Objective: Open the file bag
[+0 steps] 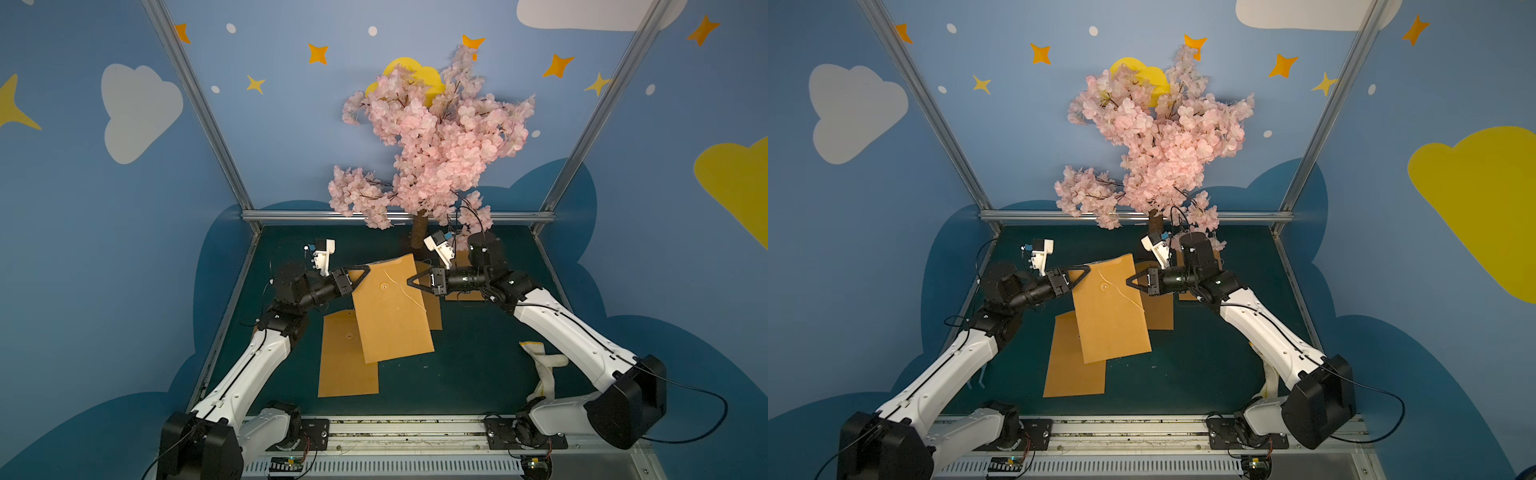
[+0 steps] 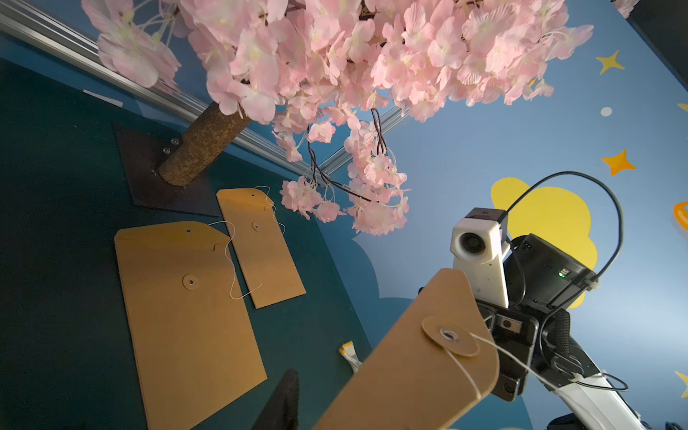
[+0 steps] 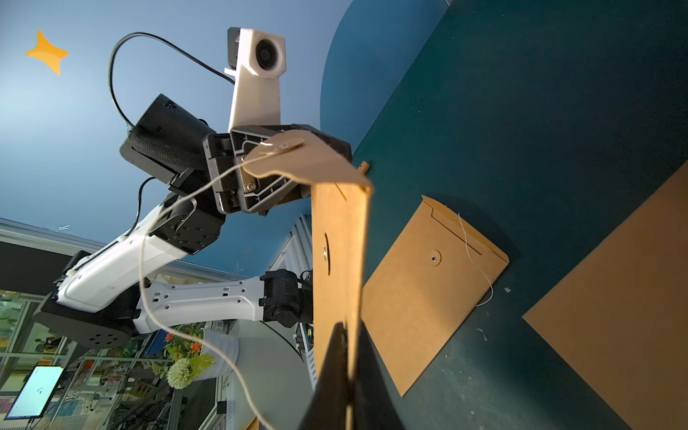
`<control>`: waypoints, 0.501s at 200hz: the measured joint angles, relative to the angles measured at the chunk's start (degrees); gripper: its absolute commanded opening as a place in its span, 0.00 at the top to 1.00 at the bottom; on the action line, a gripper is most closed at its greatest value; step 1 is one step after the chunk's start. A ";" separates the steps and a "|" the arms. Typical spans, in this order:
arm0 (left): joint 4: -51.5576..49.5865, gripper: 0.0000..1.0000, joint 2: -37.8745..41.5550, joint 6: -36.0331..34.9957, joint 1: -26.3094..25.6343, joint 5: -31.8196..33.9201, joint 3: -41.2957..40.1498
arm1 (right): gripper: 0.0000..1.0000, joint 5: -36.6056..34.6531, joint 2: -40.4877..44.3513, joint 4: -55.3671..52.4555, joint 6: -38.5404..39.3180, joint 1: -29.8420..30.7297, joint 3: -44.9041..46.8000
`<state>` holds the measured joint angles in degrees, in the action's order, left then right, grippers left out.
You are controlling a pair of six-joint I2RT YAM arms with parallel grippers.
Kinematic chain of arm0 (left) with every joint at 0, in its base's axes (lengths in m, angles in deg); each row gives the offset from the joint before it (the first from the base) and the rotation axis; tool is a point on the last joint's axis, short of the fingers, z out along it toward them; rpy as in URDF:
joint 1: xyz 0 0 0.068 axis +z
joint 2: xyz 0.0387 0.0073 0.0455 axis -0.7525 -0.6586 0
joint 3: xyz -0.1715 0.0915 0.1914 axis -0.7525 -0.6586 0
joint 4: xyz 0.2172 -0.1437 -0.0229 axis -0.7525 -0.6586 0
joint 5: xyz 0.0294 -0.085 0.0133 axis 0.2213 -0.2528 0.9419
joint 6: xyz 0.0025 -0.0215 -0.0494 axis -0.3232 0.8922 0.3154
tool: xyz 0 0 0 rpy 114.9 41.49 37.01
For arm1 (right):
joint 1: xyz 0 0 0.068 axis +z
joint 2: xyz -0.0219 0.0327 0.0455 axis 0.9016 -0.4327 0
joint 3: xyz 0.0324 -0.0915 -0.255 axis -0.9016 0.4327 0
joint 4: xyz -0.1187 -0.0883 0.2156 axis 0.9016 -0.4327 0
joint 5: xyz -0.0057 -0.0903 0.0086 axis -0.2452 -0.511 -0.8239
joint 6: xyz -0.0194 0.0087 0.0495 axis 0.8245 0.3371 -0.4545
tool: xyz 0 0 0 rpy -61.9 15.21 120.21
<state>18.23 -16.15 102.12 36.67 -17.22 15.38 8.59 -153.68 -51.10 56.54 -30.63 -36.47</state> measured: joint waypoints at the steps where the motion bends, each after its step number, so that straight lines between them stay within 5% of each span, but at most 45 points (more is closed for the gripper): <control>1: 0.04 0.64 0.00 0.02 0.04 0.00 0.04 | 1.00 0.00 0.00 0.00 0.00 0.00 0.00; 100: 2.25 0.73 0.00 2.89 1.51 -2.45 0.39 | 1.00 -0.70 -0.07 0.26 0.44 0.26 0.83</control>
<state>20.49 -16.15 105.00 38.17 -19.66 15.77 7.89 -153.74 -50.83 56.98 -30.37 -35.64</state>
